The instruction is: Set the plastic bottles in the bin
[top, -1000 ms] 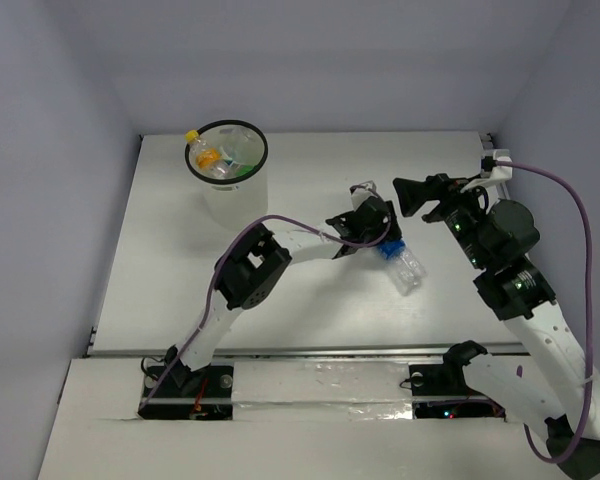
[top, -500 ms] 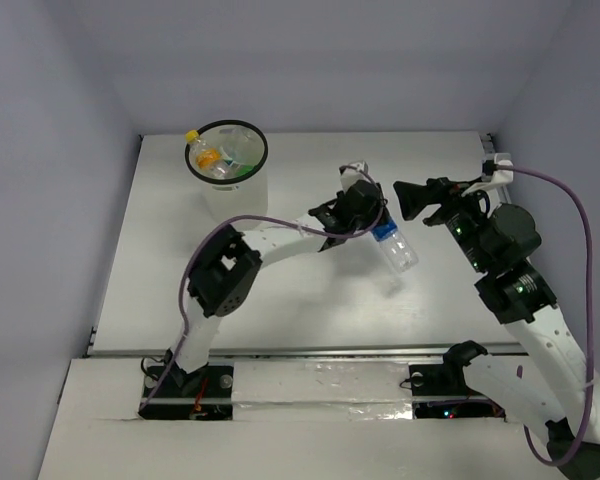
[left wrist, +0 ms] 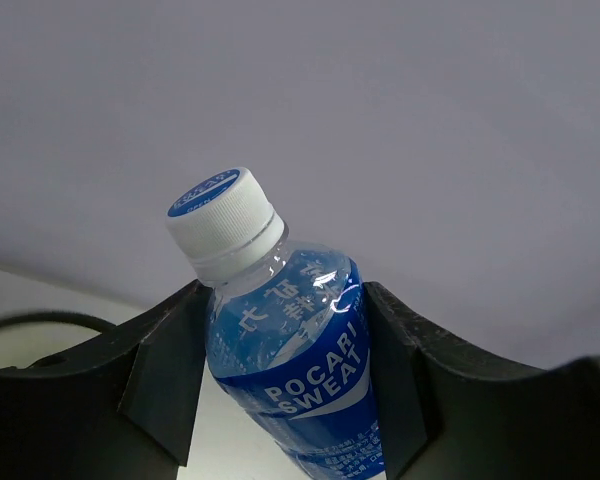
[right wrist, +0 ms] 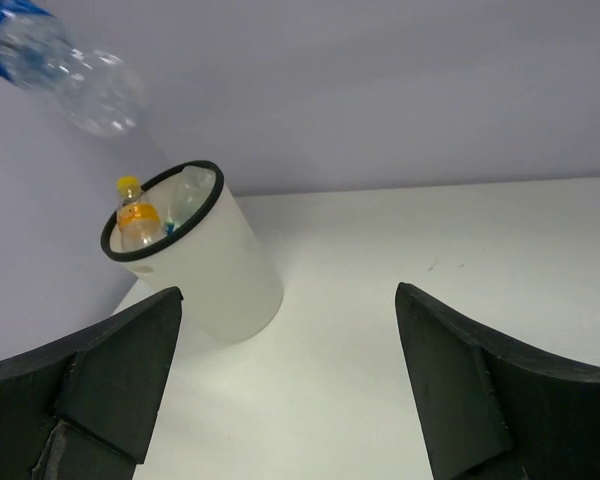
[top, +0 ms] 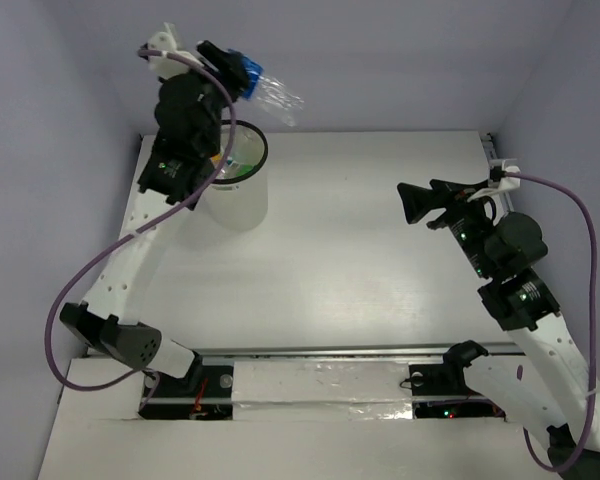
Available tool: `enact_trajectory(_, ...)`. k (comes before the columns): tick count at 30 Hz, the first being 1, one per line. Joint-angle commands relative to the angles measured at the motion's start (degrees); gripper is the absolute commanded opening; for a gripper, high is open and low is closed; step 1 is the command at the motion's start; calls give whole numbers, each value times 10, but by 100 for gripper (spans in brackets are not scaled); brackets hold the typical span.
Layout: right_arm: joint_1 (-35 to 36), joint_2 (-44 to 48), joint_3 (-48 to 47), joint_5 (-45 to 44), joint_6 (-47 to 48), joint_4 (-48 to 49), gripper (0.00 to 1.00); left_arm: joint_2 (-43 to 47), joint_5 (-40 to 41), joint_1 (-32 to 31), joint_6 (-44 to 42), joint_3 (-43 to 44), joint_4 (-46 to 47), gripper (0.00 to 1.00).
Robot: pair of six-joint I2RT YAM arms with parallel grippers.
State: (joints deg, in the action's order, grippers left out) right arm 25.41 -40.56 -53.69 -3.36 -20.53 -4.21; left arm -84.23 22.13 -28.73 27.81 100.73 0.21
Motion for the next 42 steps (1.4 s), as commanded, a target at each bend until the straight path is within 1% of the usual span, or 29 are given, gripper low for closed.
enact_trajectory(1,-2,-6,7,14,1,32,92,3,48,61,-89,23,-60,4)
enact_trajectory(5,-2,-13,10,18,1,37,92,1,53,125,-129,24,-80,4)
enact_trajectory(7,-2,-17,10,20,1,37,92,4,63,131,-153,14,-79,4)
enact_trajectory(8,-2,-19,10,20,1,37,92,4,83,131,-179,3,-77,4)
enact_trajectory(14,-2,-22,14,21,0,37,92,15,105,131,-255,-68,-13,3)
enact_trajectory(16,-2,-21,16,19,0,37,92,10,114,116,-275,-76,12,3)
enact_trajectory(18,-2,-19,16,19,1,37,92,2,137,103,-326,-93,43,3)
enact_trajectory(19,-2,-20,16,20,1,37,92,-1,149,85,-326,-101,43,3)
enact_trajectory(21,-2,-20,17,20,1,37,92,-8,184,58,-392,-128,102,3)
enact_trajectory(23,-2,-20,17,21,1,37,92,-12,213,40,-428,-166,140,3)
enact_trajectory(24,-2,-20,17,21,0,37,92,-17,226,29,-447,-178,179,3)
enact_trajectory(25,-2,-21,18,20,0,37,92,-21,238,20,-484,-193,202,3)
enact_trajectory(26,-2,-20,19,20,0,37,92,-25,258,4,-502,-220,223,3)
enact_trajectory(27,-2,-20,19,21,0,37,92,-37,271,-2,-521,-230,263,3)
enact_trajectory(29,-2,-21,20,23,-1,37,92,-52,294,-7,-555,-248,290,3)
enact_trajectory(30,-2,-22,21,23,0,52,92,-66,294,-7,-556,-251,293,4)
enact_trajectory(34,-2,-22,22,23,0,55,92,-79,291,-7,-531,-270,291,4)
enact_trajectory(36,-2,-26,22,25,-1,58,92,-81,294,-7,-509,-277,278,5)
enact_trajectory(37,-2,-27,22,26,-2,59,92,-81,291,-7,-498,-275,267,7)
enact_trajectory(39,-2,-32,22,28,-2,60,92,-77,293,-7,-480,-273,253,28)
enact_trajectory(40,-2,-33,22,28,-3,61,92,-76,289,-2,-472,-272,242,40)
enact_trajectory(41,-2,-35,22,28,-3,61,92,-72,281,-2,-463,-262,232,61)
enact_trajectory(42,-2,-37,22,28,-3,62,92,-66,278,-2,-453,-256,209,68)
